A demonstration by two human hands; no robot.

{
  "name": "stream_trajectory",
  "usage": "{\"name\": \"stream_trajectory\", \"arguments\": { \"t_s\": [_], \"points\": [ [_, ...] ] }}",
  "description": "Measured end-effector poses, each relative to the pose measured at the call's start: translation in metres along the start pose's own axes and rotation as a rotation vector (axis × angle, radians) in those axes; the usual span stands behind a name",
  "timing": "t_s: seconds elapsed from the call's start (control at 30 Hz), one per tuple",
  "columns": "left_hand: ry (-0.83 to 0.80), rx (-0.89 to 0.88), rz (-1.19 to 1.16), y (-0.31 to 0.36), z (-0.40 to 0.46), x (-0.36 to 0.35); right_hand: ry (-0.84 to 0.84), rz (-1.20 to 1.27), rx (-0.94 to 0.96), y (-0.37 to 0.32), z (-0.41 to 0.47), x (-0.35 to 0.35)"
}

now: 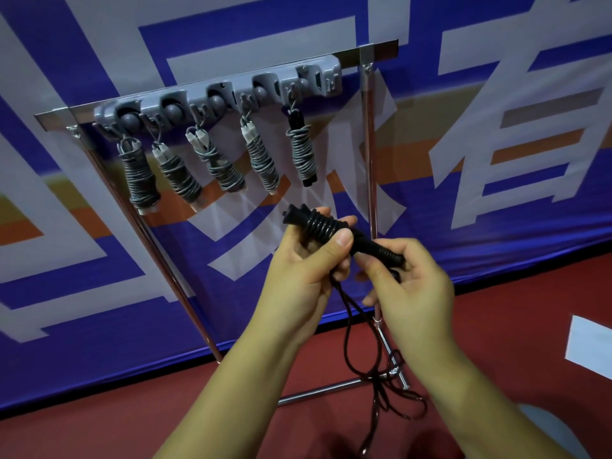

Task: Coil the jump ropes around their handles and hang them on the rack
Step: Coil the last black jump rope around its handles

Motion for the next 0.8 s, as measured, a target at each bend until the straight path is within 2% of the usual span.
{"name": "stream_trajectory", "arguments": {
  "t_s": [0.3, 0.4, 0.57, 0.67, 0.8],
  "points": [
    [-0.261, -0.028, 0.183, 0.027, 0.004, -0.006, -0.151, 0.295, -0.303, 0.007, 0.006, -0.013],
    [-0.229, -0.041, 0.164, 0.031, 0.003, -0.002, -0.19, 0.332, -0.417, 0.014, 0.003, -0.017],
    [-0.074, -0.036, 0.117, 0.032, 0.008, 0.006, -0.218, 0.339, -0.464, 0.013, 0.001, -0.017],
    [0.015, -0.064, 0.11, 0.034, 0.01, 0.009, -0.204, 0.345, -0.449, 0.011, 0.0, -0.017],
    [0.051, -0.087, 0.15, 0.033, 0.005, 0.007, -0.131, 0.31, -0.396, 0.011, 0.001, -0.01]
  ]
}}
Point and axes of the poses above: each hand's wrist, its own z-axis towards the middle knuckle, its own x-axis out of the back of the hand, y = z × x, the point moved 10 cm from there along z, towards the middle knuckle, and after that the axes turned 7 degrees about y, right-handed, at the moved point
